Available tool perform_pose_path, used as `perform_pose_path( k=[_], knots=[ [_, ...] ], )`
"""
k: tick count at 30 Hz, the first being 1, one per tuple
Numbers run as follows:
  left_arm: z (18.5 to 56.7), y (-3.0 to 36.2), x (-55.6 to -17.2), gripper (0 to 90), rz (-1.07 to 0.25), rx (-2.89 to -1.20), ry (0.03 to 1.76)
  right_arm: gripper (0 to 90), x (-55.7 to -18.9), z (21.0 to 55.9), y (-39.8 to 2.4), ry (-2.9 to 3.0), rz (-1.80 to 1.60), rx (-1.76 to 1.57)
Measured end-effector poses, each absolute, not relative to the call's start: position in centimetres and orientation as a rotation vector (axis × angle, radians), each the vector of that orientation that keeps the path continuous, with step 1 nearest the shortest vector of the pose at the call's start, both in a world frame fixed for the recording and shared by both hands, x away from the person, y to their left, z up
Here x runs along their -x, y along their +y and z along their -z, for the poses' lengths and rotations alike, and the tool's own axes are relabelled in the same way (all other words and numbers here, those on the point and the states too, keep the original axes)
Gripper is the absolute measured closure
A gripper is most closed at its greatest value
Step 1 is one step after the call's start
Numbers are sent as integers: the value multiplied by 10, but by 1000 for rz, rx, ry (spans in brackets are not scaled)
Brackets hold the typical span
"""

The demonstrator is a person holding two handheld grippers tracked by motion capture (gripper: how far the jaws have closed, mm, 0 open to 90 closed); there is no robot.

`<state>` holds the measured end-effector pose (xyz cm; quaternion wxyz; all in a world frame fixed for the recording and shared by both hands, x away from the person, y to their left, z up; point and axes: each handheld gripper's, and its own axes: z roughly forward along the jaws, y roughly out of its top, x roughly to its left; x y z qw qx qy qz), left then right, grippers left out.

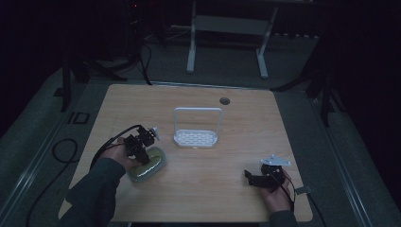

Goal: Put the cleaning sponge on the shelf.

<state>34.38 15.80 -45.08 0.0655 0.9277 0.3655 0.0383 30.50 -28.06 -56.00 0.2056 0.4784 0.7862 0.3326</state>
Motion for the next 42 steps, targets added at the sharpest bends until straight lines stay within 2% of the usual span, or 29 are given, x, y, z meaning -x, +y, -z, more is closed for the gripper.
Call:
perform_pose_path(
  k=[16, 42],
  knots=[
    [439, 153, -350, 717, -183, -2803, 954, 116, -305, 560, -281, 2191, -927, -1331],
    [425, 139, -355, 718, -195, -2800, 719, 116, -305, 560, -281, 2191, -927, -1331]
  ],
)
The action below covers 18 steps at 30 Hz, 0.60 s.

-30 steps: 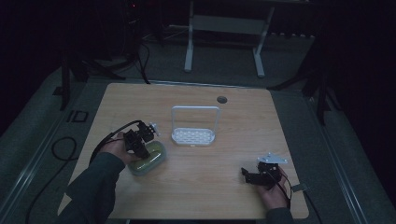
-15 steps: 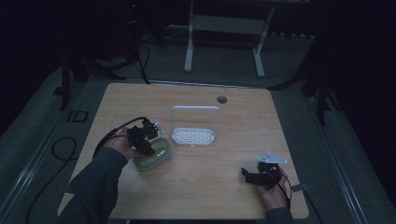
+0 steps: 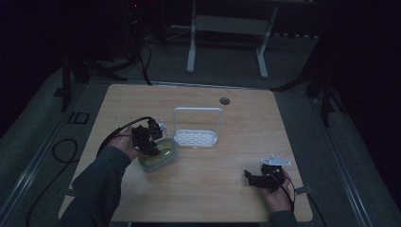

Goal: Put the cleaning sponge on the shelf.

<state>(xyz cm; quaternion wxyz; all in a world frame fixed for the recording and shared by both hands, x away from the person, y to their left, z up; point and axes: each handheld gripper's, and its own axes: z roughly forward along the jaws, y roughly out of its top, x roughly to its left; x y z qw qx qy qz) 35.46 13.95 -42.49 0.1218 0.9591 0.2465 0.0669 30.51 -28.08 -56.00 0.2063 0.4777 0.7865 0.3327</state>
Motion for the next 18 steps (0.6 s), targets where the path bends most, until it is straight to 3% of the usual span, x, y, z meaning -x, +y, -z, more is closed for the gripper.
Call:
perform_pose_path(
  k=[18],
  knots=[
    [418, 128, -358, 718, -223, -2796, 600, 116, -305, 560, -281, 2190, -928, -1333]
  ],
)
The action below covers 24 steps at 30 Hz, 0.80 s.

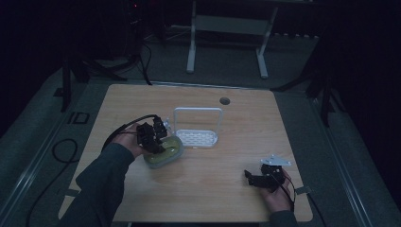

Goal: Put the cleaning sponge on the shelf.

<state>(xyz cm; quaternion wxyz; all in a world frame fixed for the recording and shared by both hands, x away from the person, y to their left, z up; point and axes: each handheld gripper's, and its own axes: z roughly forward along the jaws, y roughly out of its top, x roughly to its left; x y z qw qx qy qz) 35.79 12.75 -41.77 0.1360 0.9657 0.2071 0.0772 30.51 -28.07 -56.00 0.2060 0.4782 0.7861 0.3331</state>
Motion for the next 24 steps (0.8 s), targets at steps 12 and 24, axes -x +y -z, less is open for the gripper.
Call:
perform_pose_path(
  k=[12, 24],
  knots=[
    [413, 119, -359, 718, -250, -2804, 510, 116, -305, 560, -281, 2190, -928, -1332],
    [412, 113, -361, 718, -273, -2799, 445, 116, -305, 560, -281, 2191, -928, -1332]
  ],
)
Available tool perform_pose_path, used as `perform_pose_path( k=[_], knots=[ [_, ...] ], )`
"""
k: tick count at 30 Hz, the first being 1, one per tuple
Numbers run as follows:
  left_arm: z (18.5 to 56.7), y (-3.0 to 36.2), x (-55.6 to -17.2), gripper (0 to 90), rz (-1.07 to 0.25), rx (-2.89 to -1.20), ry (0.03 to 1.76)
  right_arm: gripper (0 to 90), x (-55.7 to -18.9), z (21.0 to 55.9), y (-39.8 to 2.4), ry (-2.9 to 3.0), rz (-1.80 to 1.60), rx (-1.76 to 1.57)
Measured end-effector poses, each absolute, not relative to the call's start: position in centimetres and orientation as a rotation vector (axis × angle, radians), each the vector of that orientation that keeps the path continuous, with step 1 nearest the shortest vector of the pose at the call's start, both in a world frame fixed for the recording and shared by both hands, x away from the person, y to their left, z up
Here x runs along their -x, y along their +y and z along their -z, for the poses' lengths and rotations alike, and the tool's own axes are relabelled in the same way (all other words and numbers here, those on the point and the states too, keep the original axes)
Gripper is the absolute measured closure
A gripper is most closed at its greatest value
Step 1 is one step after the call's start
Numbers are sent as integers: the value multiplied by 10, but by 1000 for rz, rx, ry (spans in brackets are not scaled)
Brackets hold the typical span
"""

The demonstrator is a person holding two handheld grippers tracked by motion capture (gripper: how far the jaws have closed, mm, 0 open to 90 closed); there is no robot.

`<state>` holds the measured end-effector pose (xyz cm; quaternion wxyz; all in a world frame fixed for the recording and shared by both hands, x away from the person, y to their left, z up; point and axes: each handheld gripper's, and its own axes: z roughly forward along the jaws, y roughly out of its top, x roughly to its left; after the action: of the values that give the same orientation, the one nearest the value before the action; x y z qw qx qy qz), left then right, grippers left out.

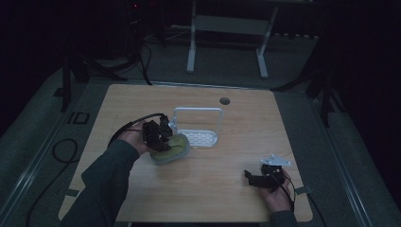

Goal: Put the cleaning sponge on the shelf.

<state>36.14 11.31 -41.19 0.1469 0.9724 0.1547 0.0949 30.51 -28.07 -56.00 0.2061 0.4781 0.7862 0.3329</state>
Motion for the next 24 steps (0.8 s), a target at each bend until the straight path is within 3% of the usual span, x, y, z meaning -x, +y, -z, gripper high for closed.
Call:
perform_pose_path(
  k=[24],
  knots=[
    [411, 94, -368, 718, -320, -2801, 334, 116, -305, 560, -281, 2190, -928, -1331]
  ],
)
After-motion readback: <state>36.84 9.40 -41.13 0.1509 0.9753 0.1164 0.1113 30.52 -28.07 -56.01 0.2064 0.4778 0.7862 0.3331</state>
